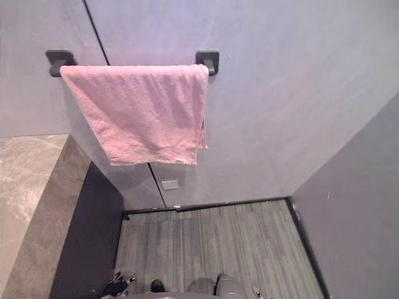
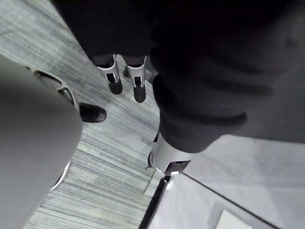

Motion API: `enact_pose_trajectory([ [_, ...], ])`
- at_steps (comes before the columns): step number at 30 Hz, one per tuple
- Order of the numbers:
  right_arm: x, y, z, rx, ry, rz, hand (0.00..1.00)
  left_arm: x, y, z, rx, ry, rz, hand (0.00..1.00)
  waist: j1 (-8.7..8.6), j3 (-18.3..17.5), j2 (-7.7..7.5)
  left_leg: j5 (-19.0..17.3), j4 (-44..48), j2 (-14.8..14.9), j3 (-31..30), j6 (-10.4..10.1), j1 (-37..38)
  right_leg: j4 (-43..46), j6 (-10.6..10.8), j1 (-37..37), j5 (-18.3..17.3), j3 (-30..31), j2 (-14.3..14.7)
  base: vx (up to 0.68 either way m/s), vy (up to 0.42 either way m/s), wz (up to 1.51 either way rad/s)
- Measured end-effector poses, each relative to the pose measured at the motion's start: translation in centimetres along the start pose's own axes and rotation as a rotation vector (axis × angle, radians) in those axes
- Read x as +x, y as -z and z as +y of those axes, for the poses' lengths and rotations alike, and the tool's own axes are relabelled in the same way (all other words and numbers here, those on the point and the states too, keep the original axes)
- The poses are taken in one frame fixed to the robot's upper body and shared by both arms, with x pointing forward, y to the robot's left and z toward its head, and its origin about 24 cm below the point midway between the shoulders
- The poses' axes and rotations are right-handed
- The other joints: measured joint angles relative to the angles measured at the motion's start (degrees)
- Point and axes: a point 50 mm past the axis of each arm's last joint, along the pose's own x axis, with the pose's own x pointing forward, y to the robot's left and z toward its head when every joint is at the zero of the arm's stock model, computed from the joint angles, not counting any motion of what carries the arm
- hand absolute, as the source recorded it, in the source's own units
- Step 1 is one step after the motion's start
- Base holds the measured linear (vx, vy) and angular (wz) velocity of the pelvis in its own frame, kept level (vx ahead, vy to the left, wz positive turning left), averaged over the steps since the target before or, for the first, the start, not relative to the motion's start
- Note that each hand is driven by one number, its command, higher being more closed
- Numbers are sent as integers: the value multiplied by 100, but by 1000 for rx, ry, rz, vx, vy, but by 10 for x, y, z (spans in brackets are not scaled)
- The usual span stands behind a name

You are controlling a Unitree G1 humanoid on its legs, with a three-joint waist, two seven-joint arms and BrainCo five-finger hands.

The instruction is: Organize washtable

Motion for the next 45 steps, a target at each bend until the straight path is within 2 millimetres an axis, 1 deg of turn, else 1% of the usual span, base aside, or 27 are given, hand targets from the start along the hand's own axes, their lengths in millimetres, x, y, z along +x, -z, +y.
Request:
enact_pose_trajectory([
  [1, -1, 4, 0, -23, 0, 12, 0, 0, 0, 1, -13, -3, 6, 0, 66, -87, -86, 10, 16, -11, -102, -47, 4, -29, 20, 53, 8, 37, 105, 84, -141, 50],
  [3, 3, -10, 4, -88, -18, -20, 0, 0, 3, -5, -28, 8, 25, 0, 185, -189, 82, 74, 187, 122, -303, -77, -249, -715, 21, 313, 9, 185, 330, 51, -117, 23],
  [5, 9, -35, 33, -193, -100, -85, 0, 2, 2, -11, -41, 27, 34, 0, 268, -175, 169, 104, 500, 146, -437, -74, -724, -1306, -61, 408, -43, 548, 376, -15, -55, 31],
  [7, 11, -43, 55, -237, -155, -112, 0, 2, 0, -14, -27, 45, 31, 0, 302, -157, 202, 121, 695, 154, -641, -85, -996, -1794, -188, 552, -121, 480, 340, -51, -15, 49],
  [9, 10, -55, 81, -279, -223, -158, 0, 4, -2, -22, 3, 75, 29, 0, 300, 60, 405, 170, 879, 233, -979, -138, -1134, -2106, -265, 825, -83, 283, 444, -171, -49, 74],
  [11, 8, -58, 91, -319, -255, -188, 0, 3, -2, -28, -1, 88, 25, 0, 313, 249, 618, 203, 944, 313, -1401, -217, -1218, -2042, -344, 1038, -119, -119, 574, -277, -109, 92],
  [13, 9, -57, 88, -338, -235, -191, 0, 3, 0, -28, -12, 77, 28, 0, 286, 345, 759, 160, 880, 408, -1424, -225, -1262, -1916, -435, 1074, -176, -488, 650, -222, -140, 90],
  [15, 11, -61, 77, -305, -187, -192, 0, 3, -2, -27, -30, 73, 23, 0, 243, 402, 596, -140, 632, 410, -1224, -165, -1296, -2054, -605, 1069, -104, -981, 482, -166, -77, 121],
  [16, 12, -58, 73, -290, -168, -175, 0, 5, -8, -26, -38, 71, 6, 0, 227, 471, 549, -184, 901, 396, -1097, -50, -1430, -2071, -653, 1069, -60, -1195, 387, -210, -15, 147],
  [18, 15, -53, 41, -255, -54, -130, 0, 6, -13, -26, -59, 67, -11, 0, 142, 537, 463, -364, 2549, 290, -857, 214, -1812, -2000, -649, 1093, -13, -1890, 25, -171, -7, 149],
  [20, 13, -49, 24, -242, -9, -114, 0, 5, -11, -23, -77, 55, -8, 0, 120, 538, 474, -688, 3614, 503, -512, 491, -1717, -1881, -649, 1083, -14, -2334, -161, -121, 43, 109],
  [23, 12, -43, 9, -244, 35, -86, 0, 5, -11, -22, -90, 51, -9, 0, 100, 552, 563, -978, 3970, 953, 30, 465, -1490, -1614, -599, 1134, 13, -3096, -464, -66, 121, 139],
  [24, 12, -45, 5, -240, 51, -80, 0, 5, -10, -25, -92, 59, -10, 0, 111, 604, 531, -928, 3790, 739, 226, 550, -1488, -1464, -540, 1117, -43, -3143, -464, -88, 88, 207],
  [25, 12, -38, 3, -241, 58, -46, 0, 5, -12, -21, -83, 48, -15, 0, 36, 603, 526, -816, 2886, 363, -191, 456, -1302, -1822, -414, 1098, -341, -2850, -162, -106, -6, 224],
  [26, 10, -28, 2, -239, 59, -21, 0, 7, -17, -15, -72, 33, -22, 0, -136, 518, 315, -852, 2257, 80, -285, 467, -1104, -2478, -737, 1236, 141, -2784, -91, -145, -2, 270],
  [27, 11, -31, 5, -244, 51, -37, 0, 6, -10, -10, -79, 18, 16, 0, -146, 534, 375, -1283, 2871, 476, 284, 590, -1005, -2557, -510, 1386, 331, -3278, -215, -111, 76, 212],
  [29, 12, -44, 11, -258, 34, -87, 0, 5, -3, -9, -55, 17, 43, 0, -217, 530, 425, -1191, 2768, 1055, 933, 286, -496, -2360, -363, 1459, 387, -3765, -560, -58, 292, 159],
  [30, 12, -48, 10, -267, 37, -98, 0, 4, -1, -12, -38, 27, 54, 0, -249, 503, 490, -1046, 2529, 1014, 907, -20, -389, -2362, -238, 1483, 412, -3885, -659, -30, 375, 132],
  [31, 13, -52, 9, -292, 40, -105, 0, 4, 1, -17, -2, 49, 57, 0, -214, 438, 565, -1023, 2112, 640, 883, -71, -366, -2495, -96, 1511, 544, -3982, -797, -55, 357, 115],
  [33, 13, -44, 11, -301, 37, -80, 0, 4, 0, -13, 81, 56, 60, 0, -253, 372, 569, -856, 1353, 130, 695, 94, -329, -2910, 12, 1615, 773, -4119, -912, -61, 318, 107],
  [34, 13, -42, 11, -303, 37, -71, 0, 4, -1, -10, 138, 59, 58, 0, -265, 310, 469, -531, 808, -187, 588, 157, -237, -3025, -8, 1658, 924, -4303, -1042, -59, 241, 92],
  [35, 13, -41, 10, -305, 40, -63, 0, 4, -1, -8, 181, 61, 60, 0, -272, 319, 486, -281, 354, -392, 443, 217, -121, -3108, -3, 1675, 992, -4365, -1088, -73, 203, 80],
  [40, 13, -40, 11, -323, 37, -61, 0, 3, 3, 4, 258, 42, 88, 0, -279, 304, 465, -24, -164, -680, 231, 296, 43, -3035, 110, 1680, 1049, -4388, -1240, -96, 77, 23],
  [42, 13, -41, 12, -348, 30, -58, 0, 3, 5, 5, 287, 42, 96, 0, -319, 318, 471, -27, -166, -769, 135, 331, -26, -2711, 210, 1625, 833, -4340, -1404, -78, 20, 21],
  [43, 13, -41, 11, -347, 32, -60, 0, 2, 5, 4, 292, 44, 97, 0, -360, 316, 498, -92, -164, -769, 49, 378, -64, -2563, 117, 1522, 593, -4107, -1372, -87, -9, 43],
  [44, 13, -43, 8, -349, 36, -67, 0, 2, 7, 4, 304, 47, 105, 0, -451, 310, 572, -134, -163, -698, -113, 440, -129, -2350, -311, 1213, 134, -3070, -1060, -105, -41, 75],
  [45, 12, -40, 8, -347, 35, -66, 0, 3, 6, 6, 322, 42, 104, 0, -547, 316, 552, -132, -162, -710, -255, 441, -171, -2312, -478, 1007, -102, -1767, -566, -73, -44, 87],
])
